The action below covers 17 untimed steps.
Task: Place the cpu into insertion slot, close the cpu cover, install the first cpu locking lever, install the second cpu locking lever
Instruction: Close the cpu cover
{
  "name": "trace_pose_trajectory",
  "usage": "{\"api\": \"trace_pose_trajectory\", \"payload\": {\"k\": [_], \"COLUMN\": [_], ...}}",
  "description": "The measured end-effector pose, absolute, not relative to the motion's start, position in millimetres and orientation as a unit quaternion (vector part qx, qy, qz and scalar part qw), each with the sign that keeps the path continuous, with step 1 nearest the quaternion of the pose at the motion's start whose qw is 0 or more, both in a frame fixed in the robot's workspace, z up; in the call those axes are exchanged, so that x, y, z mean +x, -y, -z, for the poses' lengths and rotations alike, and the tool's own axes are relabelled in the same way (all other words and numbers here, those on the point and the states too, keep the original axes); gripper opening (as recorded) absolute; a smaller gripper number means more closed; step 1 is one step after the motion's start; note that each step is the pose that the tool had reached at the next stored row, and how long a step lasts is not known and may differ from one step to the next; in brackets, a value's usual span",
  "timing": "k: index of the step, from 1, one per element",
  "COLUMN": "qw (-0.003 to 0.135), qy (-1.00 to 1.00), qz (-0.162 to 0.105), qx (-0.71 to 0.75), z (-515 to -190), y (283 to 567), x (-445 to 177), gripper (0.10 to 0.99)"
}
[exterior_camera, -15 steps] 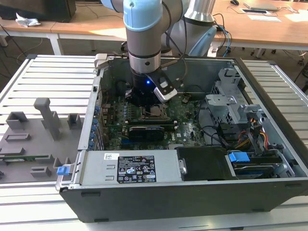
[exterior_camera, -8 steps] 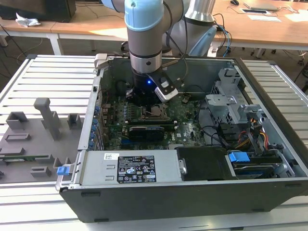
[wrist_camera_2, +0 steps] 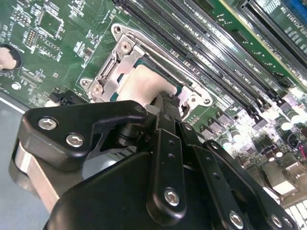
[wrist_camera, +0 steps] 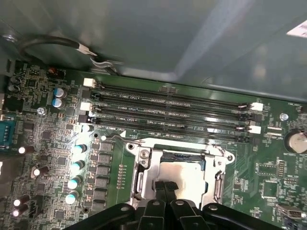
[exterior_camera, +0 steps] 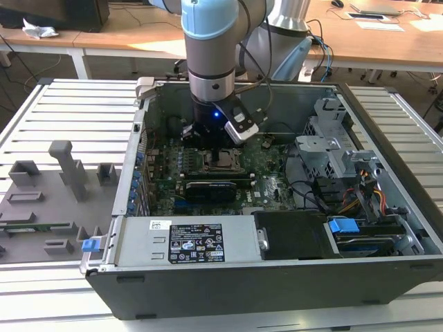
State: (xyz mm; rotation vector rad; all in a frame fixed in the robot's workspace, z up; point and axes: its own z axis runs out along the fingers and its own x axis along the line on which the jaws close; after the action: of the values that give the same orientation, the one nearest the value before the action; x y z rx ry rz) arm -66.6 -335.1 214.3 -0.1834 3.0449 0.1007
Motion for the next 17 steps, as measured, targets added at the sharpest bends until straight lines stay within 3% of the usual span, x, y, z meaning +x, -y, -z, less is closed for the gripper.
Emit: {"api": "trace_pose_trajectory", "payload": {"k": [17], "qw": [0.044], "qy": [-0.996], "qz": [-0.032], "qx": [-0.077], "z": [-213], "y": [333], "x": [-79], "gripper": [0.106]}}
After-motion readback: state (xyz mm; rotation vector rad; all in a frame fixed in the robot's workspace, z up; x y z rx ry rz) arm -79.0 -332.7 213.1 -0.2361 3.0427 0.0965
